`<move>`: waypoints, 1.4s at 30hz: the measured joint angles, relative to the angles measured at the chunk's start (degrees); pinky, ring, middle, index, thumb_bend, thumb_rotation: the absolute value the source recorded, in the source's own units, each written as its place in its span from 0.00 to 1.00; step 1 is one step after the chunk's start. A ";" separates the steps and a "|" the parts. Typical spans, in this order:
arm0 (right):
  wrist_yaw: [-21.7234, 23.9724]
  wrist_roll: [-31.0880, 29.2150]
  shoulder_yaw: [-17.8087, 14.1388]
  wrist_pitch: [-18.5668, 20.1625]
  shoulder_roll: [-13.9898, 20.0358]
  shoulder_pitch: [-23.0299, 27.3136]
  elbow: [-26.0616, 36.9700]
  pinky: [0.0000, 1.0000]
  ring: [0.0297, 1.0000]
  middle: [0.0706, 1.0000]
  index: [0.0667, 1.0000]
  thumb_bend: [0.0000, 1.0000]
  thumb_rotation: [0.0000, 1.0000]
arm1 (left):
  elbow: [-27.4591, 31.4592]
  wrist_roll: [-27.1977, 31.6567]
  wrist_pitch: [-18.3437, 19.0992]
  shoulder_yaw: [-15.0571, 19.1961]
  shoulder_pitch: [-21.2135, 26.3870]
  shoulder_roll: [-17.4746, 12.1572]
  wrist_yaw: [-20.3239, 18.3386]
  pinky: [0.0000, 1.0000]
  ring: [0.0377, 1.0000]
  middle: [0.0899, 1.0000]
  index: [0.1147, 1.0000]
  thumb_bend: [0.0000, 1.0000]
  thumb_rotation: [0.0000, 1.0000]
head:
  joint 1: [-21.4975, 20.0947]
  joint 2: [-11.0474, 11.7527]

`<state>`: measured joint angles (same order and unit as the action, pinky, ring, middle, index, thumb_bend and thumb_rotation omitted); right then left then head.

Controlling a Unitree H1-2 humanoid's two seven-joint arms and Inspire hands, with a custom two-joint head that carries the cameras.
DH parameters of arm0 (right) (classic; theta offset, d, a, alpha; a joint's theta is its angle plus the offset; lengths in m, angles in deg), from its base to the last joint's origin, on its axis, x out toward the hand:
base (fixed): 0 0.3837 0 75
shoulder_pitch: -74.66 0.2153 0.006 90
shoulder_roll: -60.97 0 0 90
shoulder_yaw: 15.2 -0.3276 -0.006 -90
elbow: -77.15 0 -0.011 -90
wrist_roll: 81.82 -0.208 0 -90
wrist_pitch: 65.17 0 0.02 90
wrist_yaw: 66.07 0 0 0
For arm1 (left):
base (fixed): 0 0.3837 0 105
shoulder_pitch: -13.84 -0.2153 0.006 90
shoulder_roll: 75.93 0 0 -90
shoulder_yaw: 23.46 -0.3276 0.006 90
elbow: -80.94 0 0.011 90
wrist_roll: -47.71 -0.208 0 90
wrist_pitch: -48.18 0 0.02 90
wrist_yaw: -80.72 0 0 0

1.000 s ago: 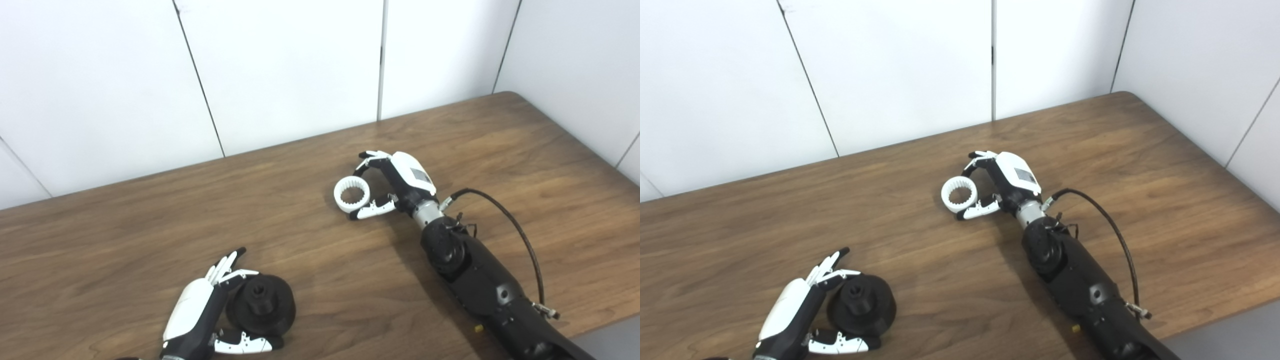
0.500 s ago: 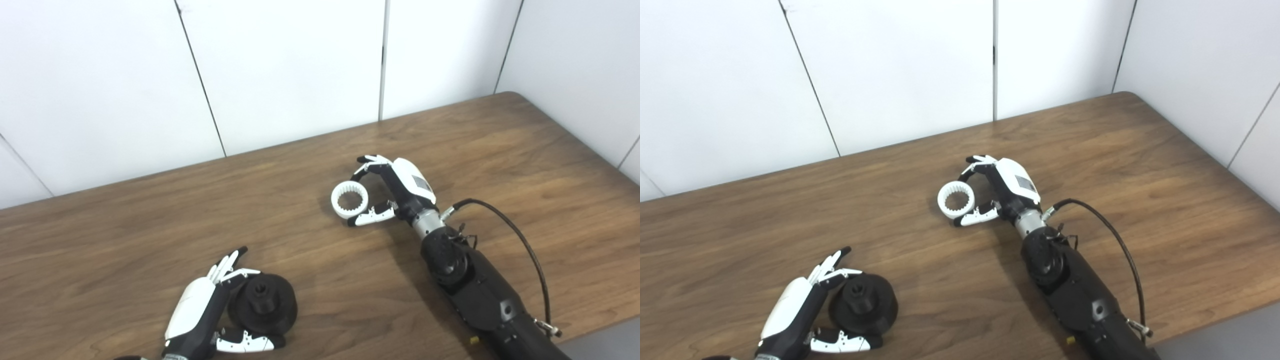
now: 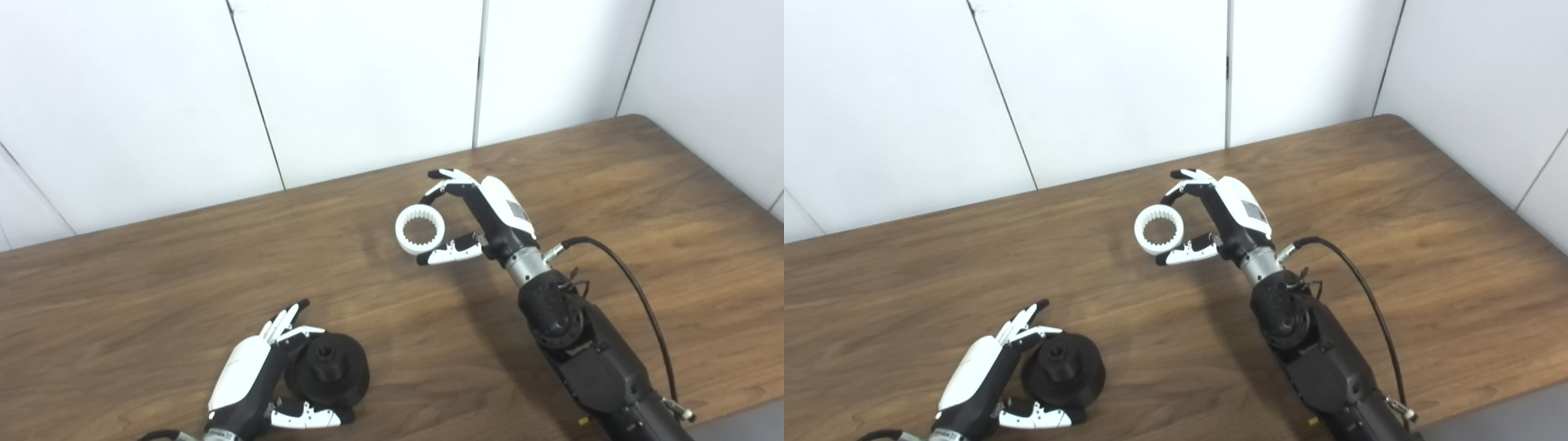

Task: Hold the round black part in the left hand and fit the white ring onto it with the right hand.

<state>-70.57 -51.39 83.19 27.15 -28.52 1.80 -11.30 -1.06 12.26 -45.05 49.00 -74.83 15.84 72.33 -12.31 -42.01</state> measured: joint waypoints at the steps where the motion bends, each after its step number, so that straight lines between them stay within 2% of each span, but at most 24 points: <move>1: 0.14 0.00 0.01 0.00 0.00 -0.15 0.64 0.84 0.91 0.84 0.44 0.52 0.14 | 0.00 -0.02 0.02 0.00 0.00 0.06 0.00 1.00 1.00 1.00 0.61 1.00 0.35 | 0.09 0.00; 15: 5.57 0.12 1.38 0.83 -1.16 -3.16 12.33 0.80 0.92 0.85 0.44 0.52 0.14 | -0.04 -0.45 0.76 0.02 0.10 1.07 0.06 1.00 1.00 1.00 0.60 1.00 0.33 | 3.86 -0.35; 22: 8.07 -0.32 1.97 0.81 -2.69 -5.58 16.19 0.80 0.92 0.84 0.44 0.52 0.14 | -0.05 -0.93 1.21 -0.16 0.20 1.59 0.08 1.00 1.00 1.00 0.60 1.00 0.35 | 6.41 -0.70; 28: 9.07 -1.05 2.10 0.74 -2.87 -6.79 17.09 0.83 0.93 0.84 0.44 0.52 0.14 | -0.20 -1.85 1.54 -0.69 0.49 1.92 0.42 1.00 1.00 1.00 0.60 1.00 0.36 | 8.96 -1.14; 32: 9.10 -1.15 2.44 0.21 -3.48 -7.76 18.52 0.81 0.92 0.84 0.44 0.52 0.14 | -0.56 -2.52 2.05 -0.88 0.87 2.81 0.56 1.00 1.00 1.00 0.60 1.00 0.35 | 10.63 -1.49; 36: 9.50 -2.05 3.23 -0.22 -4.31 -8.95 18.78 0.85 0.94 0.85 0.44 0.52 0.14 | -0.87 -2.97 2.39 -1.22 1.32 3.35 0.56 1.00 1.00 1.00 0.60 1.00 0.36 | 11.60 -1.67; 42: 10.68 -3.20 4.21 -0.39 -4.64 -10.51 19.00 0.83 0.95 0.85 0.44 0.52 0.14 | -0.86 -3.08 3.00 -1.33 1.38 3.67 0.56 1.00 1.00 1.00 0.60 1.00 0.36 | 12.13 -1.76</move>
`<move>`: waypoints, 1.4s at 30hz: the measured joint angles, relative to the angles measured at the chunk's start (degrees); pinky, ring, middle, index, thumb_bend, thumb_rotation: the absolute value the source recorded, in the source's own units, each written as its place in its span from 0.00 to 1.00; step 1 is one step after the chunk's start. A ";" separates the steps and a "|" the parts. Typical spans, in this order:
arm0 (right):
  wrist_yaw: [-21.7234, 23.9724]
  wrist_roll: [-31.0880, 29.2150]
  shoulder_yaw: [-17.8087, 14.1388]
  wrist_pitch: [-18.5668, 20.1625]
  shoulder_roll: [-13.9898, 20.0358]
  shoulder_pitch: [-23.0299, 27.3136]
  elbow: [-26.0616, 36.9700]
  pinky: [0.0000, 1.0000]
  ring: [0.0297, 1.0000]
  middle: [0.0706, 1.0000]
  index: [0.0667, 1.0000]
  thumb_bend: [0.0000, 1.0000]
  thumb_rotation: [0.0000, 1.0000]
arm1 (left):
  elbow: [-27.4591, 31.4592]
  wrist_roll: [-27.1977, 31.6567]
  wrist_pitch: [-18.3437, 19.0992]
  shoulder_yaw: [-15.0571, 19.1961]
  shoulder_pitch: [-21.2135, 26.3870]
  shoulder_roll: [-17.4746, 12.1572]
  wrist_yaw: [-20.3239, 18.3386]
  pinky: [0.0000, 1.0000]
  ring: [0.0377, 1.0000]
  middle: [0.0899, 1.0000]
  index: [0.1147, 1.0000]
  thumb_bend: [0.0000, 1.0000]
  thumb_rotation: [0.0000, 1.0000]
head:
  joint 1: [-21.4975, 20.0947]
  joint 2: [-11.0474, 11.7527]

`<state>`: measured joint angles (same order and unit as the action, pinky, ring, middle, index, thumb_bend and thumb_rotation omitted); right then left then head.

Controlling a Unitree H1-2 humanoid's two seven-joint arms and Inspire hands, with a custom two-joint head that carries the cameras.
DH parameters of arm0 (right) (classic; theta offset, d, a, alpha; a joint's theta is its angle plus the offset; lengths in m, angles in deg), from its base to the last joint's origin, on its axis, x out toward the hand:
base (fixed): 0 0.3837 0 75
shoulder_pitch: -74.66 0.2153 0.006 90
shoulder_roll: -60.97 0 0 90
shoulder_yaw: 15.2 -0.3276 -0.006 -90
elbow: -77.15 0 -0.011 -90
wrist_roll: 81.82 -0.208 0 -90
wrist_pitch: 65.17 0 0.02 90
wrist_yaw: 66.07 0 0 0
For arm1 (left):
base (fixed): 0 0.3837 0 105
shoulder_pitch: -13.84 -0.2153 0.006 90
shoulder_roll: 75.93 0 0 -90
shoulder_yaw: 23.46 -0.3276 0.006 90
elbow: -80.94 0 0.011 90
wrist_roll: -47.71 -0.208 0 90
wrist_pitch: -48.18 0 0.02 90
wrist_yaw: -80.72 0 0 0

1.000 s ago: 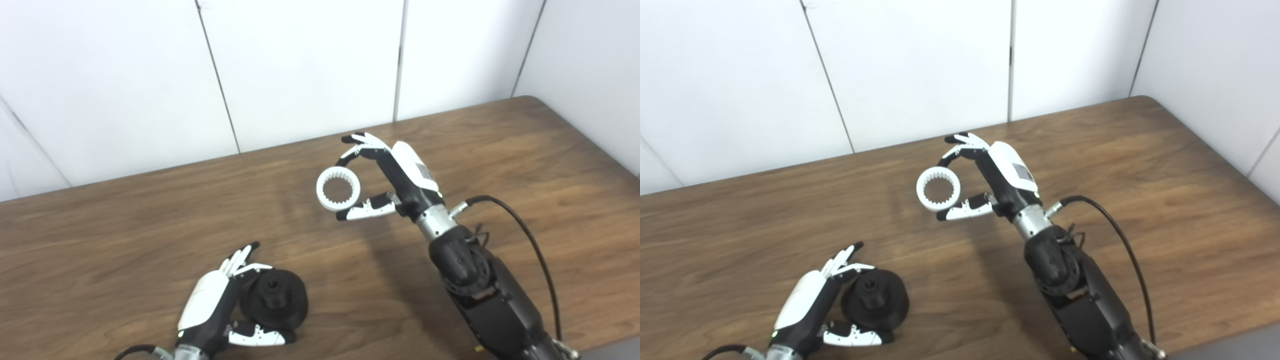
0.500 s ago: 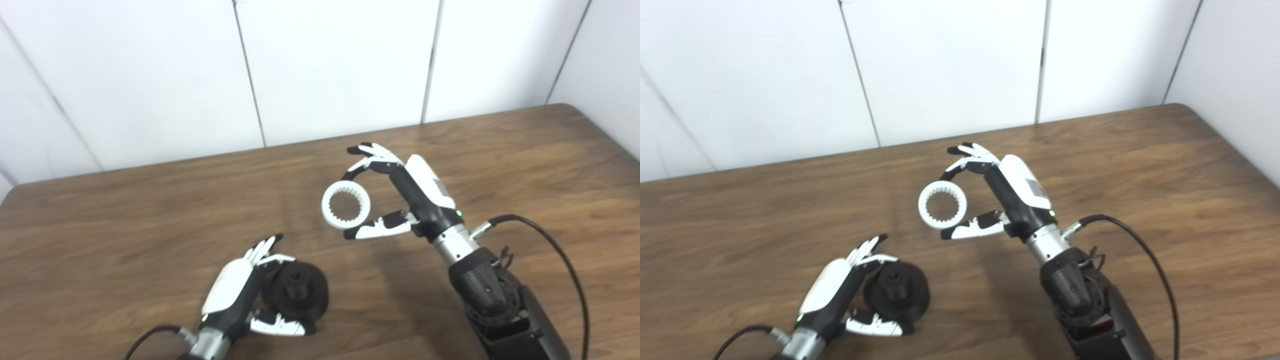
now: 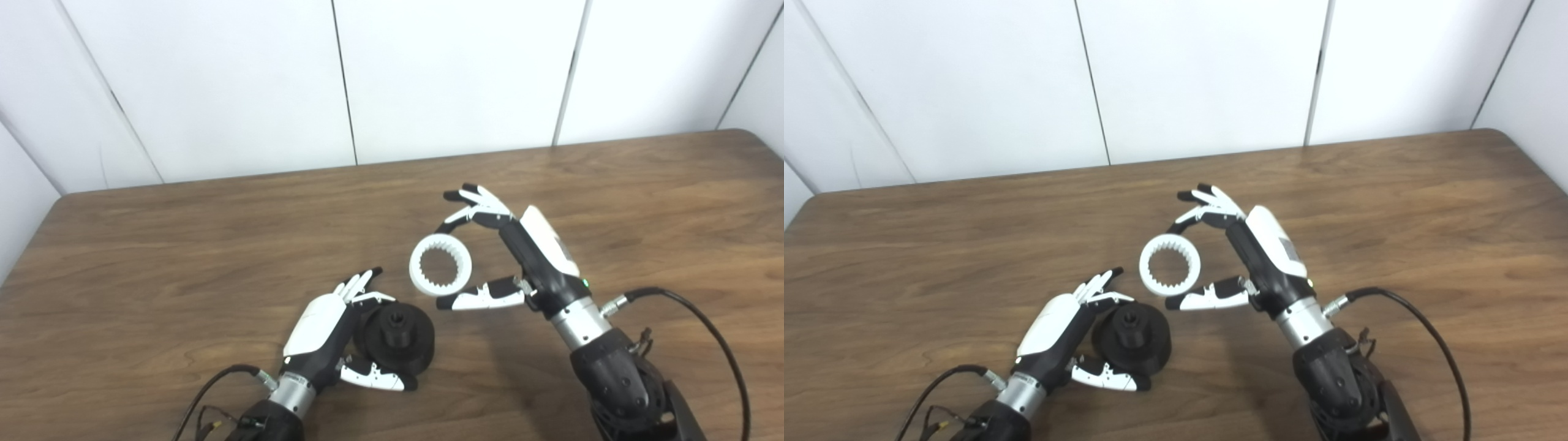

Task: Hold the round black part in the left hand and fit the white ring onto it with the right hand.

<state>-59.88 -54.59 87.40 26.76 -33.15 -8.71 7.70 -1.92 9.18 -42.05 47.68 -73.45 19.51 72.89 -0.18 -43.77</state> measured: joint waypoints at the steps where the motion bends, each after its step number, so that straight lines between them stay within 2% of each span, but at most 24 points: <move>1: 0.30 -0.06 0.10 0.01 -0.07 -0.17 0.14 0.83 0.95 0.85 0.44 0.52 0.14 | 0.00 -0.02 0.00 -0.03 0.01 0.00 0.02 1.00 1.00 1.00 0.60 1.00 0.37 | 0.26 -0.17; 5: 0.55 0.02 0.91 -0.35 -0.40 -1.07 0.75 0.78 0.94 0.85 0.44 0.52 0.14 | 0.00 -0.09 0.00 -0.17 0.02 0.02 0.16 1.00 1.00 1.00 0.60 1.00 0.36 | 0.79 -0.35; 18: 0.53 0.82 3.60 -1.52 -2.32 -3.02 0.38 0.80 0.93 0.84 0.44 0.52 0.15 | -0.07 -0.18 0.10 -0.44 0.03 0.12 0.39 1.00 1.00 1.00 0.60 1.00 0.37 | 1.49 -0.70; 42: 0.47 0.95 3.61 -2.71 -3.93 -3.58 -6.60 0.81 0.93 0.85 0.44 0.52 0.14 | -0.04 -0.15 1.00 -0.72 0.25 0.38 0.46 1.00 1.00 1.00 0.59 1.00 0.38 | 2.46 -1.49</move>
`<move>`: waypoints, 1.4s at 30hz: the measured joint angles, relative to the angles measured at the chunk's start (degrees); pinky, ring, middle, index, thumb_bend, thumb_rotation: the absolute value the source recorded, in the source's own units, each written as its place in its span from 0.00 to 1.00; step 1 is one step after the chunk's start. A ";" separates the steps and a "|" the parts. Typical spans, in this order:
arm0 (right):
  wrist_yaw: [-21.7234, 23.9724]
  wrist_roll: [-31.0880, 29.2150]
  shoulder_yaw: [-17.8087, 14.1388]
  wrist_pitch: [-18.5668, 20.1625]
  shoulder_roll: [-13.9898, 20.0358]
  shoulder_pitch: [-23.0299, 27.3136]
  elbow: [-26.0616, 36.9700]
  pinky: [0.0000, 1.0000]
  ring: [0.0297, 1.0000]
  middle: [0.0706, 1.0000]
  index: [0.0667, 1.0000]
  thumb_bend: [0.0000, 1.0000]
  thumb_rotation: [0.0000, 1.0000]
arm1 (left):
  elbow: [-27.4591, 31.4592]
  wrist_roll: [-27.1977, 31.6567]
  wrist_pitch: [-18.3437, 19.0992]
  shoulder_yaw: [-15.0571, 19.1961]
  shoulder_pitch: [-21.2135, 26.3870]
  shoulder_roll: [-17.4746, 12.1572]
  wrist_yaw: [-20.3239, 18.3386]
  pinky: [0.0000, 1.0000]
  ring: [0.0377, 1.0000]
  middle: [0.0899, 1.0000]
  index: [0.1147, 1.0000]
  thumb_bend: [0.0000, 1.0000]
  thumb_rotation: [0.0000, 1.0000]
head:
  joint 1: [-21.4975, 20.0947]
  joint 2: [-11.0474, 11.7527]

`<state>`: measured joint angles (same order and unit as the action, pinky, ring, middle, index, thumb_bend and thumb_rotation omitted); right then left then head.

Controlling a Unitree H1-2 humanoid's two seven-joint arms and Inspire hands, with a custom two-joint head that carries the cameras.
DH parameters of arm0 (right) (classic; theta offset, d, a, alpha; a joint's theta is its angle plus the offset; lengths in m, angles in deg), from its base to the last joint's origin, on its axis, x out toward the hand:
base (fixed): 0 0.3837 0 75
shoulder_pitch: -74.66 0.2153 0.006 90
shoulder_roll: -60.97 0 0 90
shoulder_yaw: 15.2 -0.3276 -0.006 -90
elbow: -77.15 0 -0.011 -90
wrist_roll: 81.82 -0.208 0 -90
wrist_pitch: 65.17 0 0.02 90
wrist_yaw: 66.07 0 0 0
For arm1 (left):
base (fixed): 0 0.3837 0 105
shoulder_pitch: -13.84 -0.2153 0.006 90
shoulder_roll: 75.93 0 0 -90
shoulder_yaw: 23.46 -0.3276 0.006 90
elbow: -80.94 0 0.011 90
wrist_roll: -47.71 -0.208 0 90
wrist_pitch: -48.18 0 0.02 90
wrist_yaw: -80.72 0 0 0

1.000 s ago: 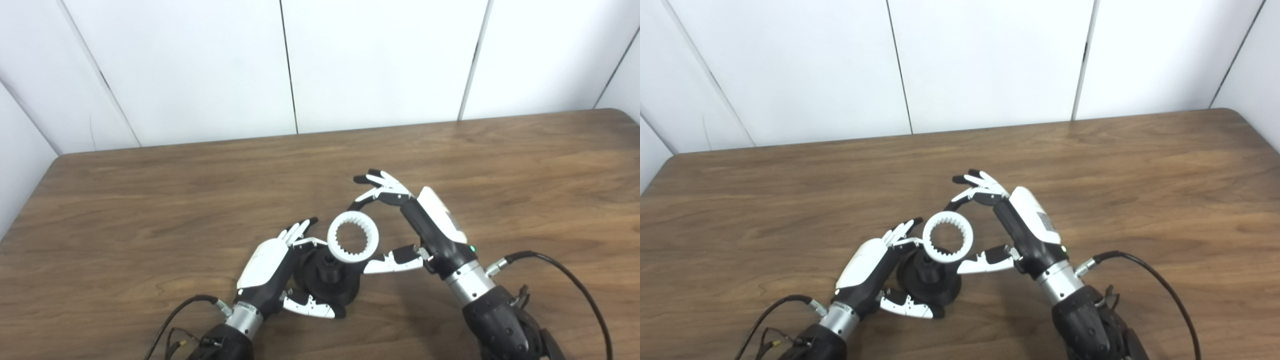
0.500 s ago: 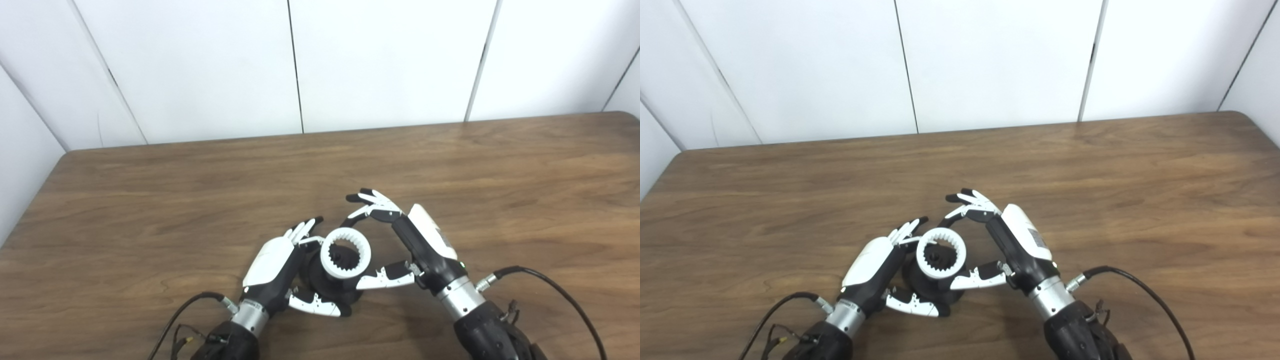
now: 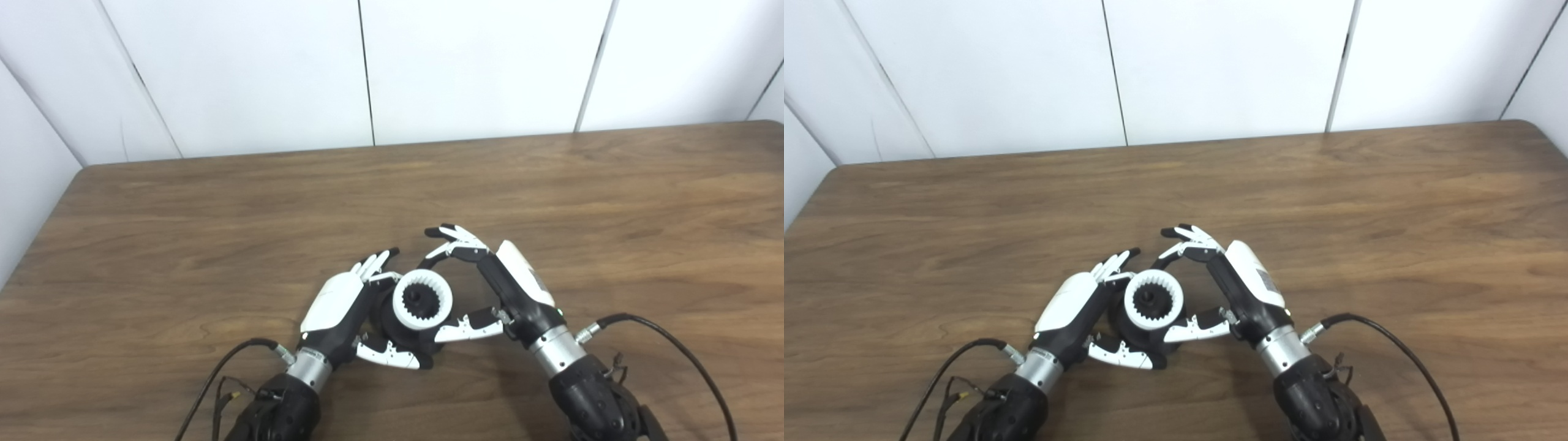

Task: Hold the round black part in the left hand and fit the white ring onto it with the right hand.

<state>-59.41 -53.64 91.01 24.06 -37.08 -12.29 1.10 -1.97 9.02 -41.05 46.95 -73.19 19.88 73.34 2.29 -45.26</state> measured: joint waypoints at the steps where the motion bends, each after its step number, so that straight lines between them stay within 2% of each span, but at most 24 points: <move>1: -0.01 -0.03 -0.03 0.00 -0.03 0.01 -0.32 0.81 0.93 0.85 0.44 0.52 0.14 | 0.00 0.00 0.00 -0.01 0.01 0.00 -0.01 1.00 1.00 1.00 0.59 1.00 0.38 | 0.00 0.00; 6: -0.03 -0.01 -0.09 -0.02 -0.28 0.14 -0.58 0.83 0.94 0.86 0.44 0.52 0.14 | 0.03 0.01 0.02 -0.01 0.03 -0.03 -0.09 1.00 1.00 1.00 0.59 1.00 0.37 | 0.18 -0.26; 34: -0.82 0.82 0.12 -0.99 -1.77 2.26 -4.79 0.81 0.92 0.85 0.44 0.52 0.14 | 0.56 -1.53 1.47 0.09 0.20 0.03 -0.41 1.00 1.00 1.00 0.60 1.00 0.37 | 1.49 -1.32; 42: -0.76 1.61 0.37 -0.58 -1.66 2.60 -4.73 0.86 0.92 0.84 0.45 0.52 0.15 | 1.15 -1.71 2.56 -0.08 0.20 0.04 -0.64 1.00 1.00 1.00 0.60 1.00 0.37 | 1.58 -1.41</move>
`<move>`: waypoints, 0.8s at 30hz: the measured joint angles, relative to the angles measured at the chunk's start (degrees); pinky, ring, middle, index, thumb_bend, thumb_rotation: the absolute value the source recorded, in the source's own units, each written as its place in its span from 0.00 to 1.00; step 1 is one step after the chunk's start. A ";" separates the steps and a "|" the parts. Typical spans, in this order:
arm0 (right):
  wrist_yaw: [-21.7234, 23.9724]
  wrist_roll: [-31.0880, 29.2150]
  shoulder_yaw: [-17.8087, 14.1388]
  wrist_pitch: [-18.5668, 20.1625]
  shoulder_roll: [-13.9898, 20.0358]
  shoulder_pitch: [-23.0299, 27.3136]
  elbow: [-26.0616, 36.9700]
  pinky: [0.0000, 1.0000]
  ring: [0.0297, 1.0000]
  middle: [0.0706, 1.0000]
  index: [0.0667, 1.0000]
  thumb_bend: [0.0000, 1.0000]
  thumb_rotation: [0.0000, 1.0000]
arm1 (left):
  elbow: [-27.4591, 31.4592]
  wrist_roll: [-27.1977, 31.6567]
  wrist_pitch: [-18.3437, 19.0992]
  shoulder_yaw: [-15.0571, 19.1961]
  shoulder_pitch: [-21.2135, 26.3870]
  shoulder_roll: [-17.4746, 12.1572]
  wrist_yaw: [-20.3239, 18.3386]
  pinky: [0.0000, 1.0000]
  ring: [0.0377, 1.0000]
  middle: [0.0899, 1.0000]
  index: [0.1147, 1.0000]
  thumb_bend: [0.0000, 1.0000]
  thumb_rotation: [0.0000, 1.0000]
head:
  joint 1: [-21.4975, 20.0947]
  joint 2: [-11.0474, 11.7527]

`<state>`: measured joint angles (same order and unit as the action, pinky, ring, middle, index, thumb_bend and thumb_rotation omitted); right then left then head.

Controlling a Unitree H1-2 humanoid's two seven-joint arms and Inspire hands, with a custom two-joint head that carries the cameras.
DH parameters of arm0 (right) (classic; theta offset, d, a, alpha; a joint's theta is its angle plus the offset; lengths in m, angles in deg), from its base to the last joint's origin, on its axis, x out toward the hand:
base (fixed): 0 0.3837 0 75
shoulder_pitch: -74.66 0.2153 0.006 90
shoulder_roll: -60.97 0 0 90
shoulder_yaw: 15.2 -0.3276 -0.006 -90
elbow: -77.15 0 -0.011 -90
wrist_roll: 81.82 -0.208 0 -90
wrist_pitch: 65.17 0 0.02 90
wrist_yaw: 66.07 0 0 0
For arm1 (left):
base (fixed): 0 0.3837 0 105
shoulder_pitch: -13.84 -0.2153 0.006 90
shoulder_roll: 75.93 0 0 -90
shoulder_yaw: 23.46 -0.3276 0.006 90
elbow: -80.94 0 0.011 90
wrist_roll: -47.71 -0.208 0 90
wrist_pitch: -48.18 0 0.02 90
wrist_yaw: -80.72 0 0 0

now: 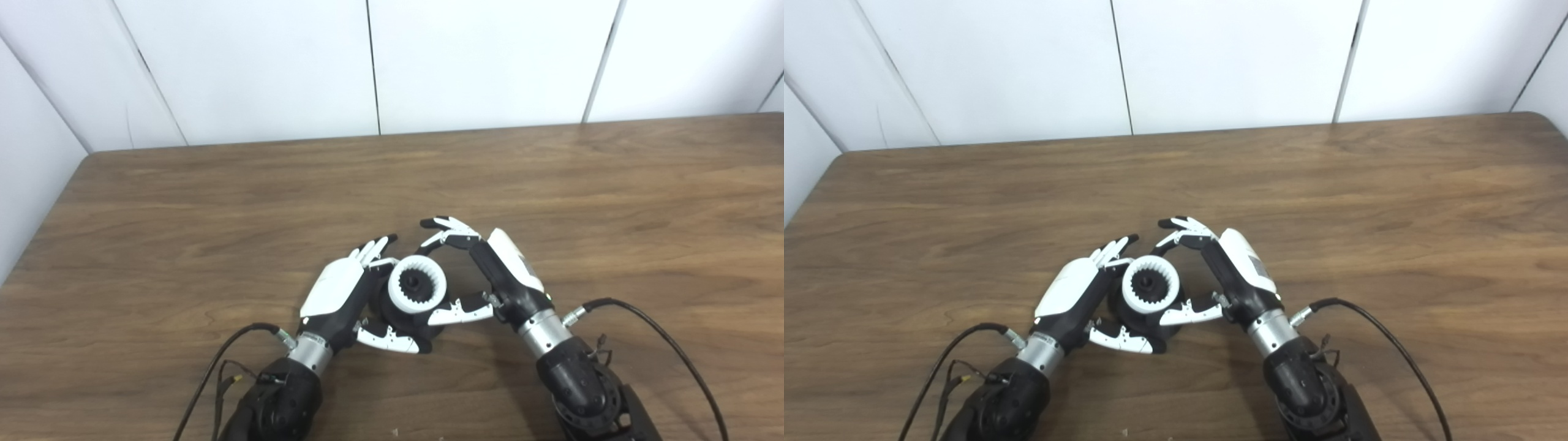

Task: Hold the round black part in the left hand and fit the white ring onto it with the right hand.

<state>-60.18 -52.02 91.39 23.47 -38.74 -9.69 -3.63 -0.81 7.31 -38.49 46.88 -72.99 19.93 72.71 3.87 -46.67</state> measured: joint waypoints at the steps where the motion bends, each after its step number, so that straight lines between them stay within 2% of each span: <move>1: 0.17 0.12 0.05 0.36 0.07 0.02 0.14 0.86 0.93 0.85 0.45 0.52 0.15 | 0.00 0.00 0.02 0.00 0.00 0.00 0.01 1.00 1.00 1.00 0.60 1.00 0.37 | 0.00 0.00; 2: 0.52 0.37 0.13 0.93 0.18 0.06 0.46 0.85 0.93 0.86 0.45 0.52 0.15 | 0.01 -0.01 0.03 -0.02 0.00 0.00 0.01 1.00 1.00 1.00 0.60 1.00 0.37 | 0.00 0.00; 3: 0.87 0.52 0.20 1.32 0.28 0.17 0.76 0.84 0.93 0.87 0.50 0.57 0.18 | 0.02 -0.04 0.05 -0.04 0.00 0.00 0.01 1.00 1.00 1.00 0.60 1.00 0.36 | 0.00 -0.09; 4: 1.20 0.71 0.29 2.08 0.41 0.28 1.04 0.83 0.93 0.88 0.60 0.67 0.23 | 0.03 -0.06 0.07 -0.04 0.00 0.00 -0.01 1.00 1.00 1.00 0.59 1.00 0.36 | 0.09 -0.09; 5: 2.09 1.03 0.46 3.34 0.73 0.46 1.76 0.83 0.94 0.90 0.67 0.73 0.27 | 0.07 -0.04 0.13 -0.05 0.00 0.00 -0.01 1.00 1.00 1.00 0.59 1.00 0.36 | 0.09 -0.09; 9: 5.54 2.88 1.13 7.59 2.06 0.62 3.42 0.84 0.95 0.94 0.81 0.84 0.35 | 0.25 0.13 0.12 -0.22 -0.01 0.00 -0.13 1.00 1.00 1.00 0.59 1.00 0.37 | 0.00 -0.09; 13: 7.12 2.96 1.10 9.97 2.62 0.50 4.66 0.86 0.96 0.95 0.85 0.89 0.39 | 0.39 0.15 0.08 -0.76 -0.03 0.19 -0.29 1.00 1.00 1.00 0.59 1.00 0.37 | -0.09 -0.09; 24: 7.86 2.69 1.07 11.42 3.11 0.56 5.33 0.87 0.97 0.96 0.87 0.91 0.40 | 0.65 0.16 0.18 -0.72 -0.01 0.20 -1.02 1.00 1.00 1.00 0.60 1.00 0.37 | -0.09 -0.35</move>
<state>-52.31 -49.34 92.45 34.89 -35.63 -9.12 1.70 -0.17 7.47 -38.32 46.16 -73.01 20.13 71.68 3.78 -47.02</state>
